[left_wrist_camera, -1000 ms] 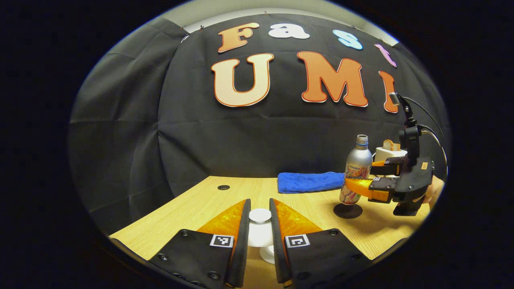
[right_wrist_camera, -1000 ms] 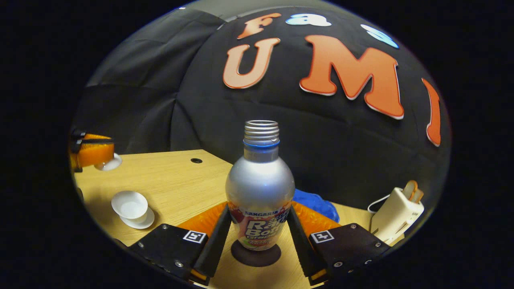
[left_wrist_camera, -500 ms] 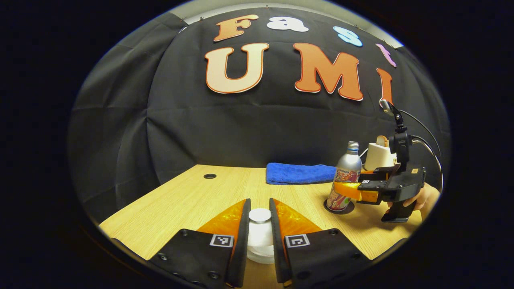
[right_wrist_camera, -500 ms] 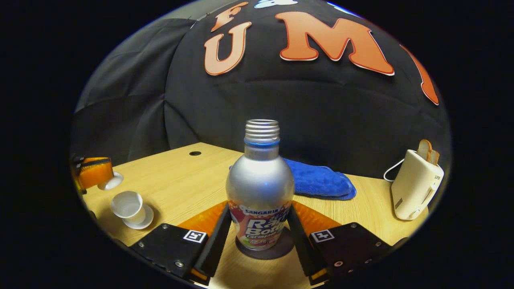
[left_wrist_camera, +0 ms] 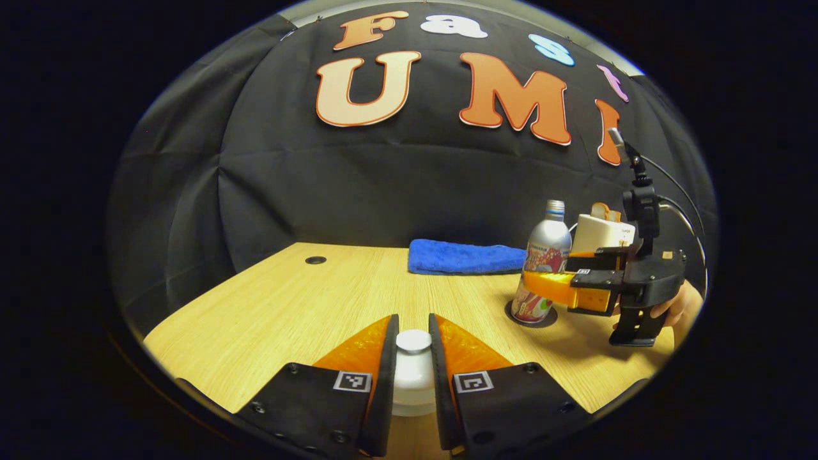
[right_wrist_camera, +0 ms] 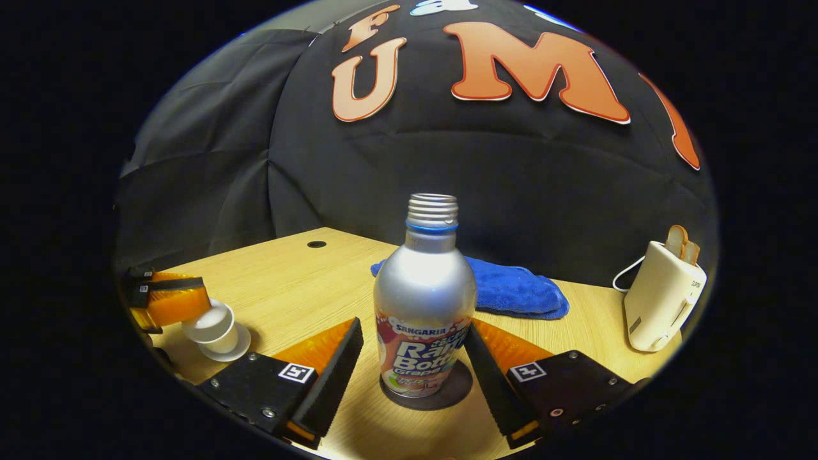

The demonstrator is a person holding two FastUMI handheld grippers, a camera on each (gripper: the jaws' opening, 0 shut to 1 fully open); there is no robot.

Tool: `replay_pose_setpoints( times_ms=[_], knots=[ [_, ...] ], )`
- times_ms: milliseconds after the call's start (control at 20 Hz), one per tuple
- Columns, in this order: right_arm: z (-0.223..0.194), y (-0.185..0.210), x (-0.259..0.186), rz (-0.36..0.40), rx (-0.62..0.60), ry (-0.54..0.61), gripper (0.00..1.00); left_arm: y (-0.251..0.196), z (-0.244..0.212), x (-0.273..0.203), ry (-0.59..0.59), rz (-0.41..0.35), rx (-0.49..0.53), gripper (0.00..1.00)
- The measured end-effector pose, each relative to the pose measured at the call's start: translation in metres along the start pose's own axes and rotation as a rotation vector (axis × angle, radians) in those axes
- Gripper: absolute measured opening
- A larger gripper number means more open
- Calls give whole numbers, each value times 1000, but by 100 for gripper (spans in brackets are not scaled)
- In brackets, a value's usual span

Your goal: Open the teacup lid with one hand, grasp the water bottle and pour water into the teacup with the other hand; after pouring, place the water bottle on the coaster and then close the teacup lid.

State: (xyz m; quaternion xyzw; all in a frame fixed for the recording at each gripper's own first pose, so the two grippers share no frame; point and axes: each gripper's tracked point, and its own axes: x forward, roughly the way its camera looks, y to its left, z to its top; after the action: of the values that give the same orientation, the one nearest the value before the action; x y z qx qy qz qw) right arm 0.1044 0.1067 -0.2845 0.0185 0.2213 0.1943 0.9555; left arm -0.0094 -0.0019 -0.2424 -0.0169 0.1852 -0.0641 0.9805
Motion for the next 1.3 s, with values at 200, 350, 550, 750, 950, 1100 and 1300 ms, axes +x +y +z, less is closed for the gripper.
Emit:
replay_pose_setpoints(
  times_ms=[200,350,550,750,950,1100,1300],
  knots=[
    [0,-3,-10,1,4,-5,98,-4,-6,1,8,3,19,33],
    [1,-9,-24,-6,7,-15,98,-3,-4,0,-5,13,42,34],
    [7,-15,-43,-9,28,-40,98,-5,-6,0,5,15,66,42],
    [15,-22,-63,-22,28,-72,98,-6,0,-2,-11,21,55,56],
    [29,-29,-89,-49,25,-124,98,-14,24,-7,-71,17,63,73],
    [41,-41,-109,-99,40,-179,98,-33,42,-13,-94,3,79,88],
    [61,-61,-140,-190,32,-254,98,-64,86,-23,-199,-3,49,98]
  ],
)
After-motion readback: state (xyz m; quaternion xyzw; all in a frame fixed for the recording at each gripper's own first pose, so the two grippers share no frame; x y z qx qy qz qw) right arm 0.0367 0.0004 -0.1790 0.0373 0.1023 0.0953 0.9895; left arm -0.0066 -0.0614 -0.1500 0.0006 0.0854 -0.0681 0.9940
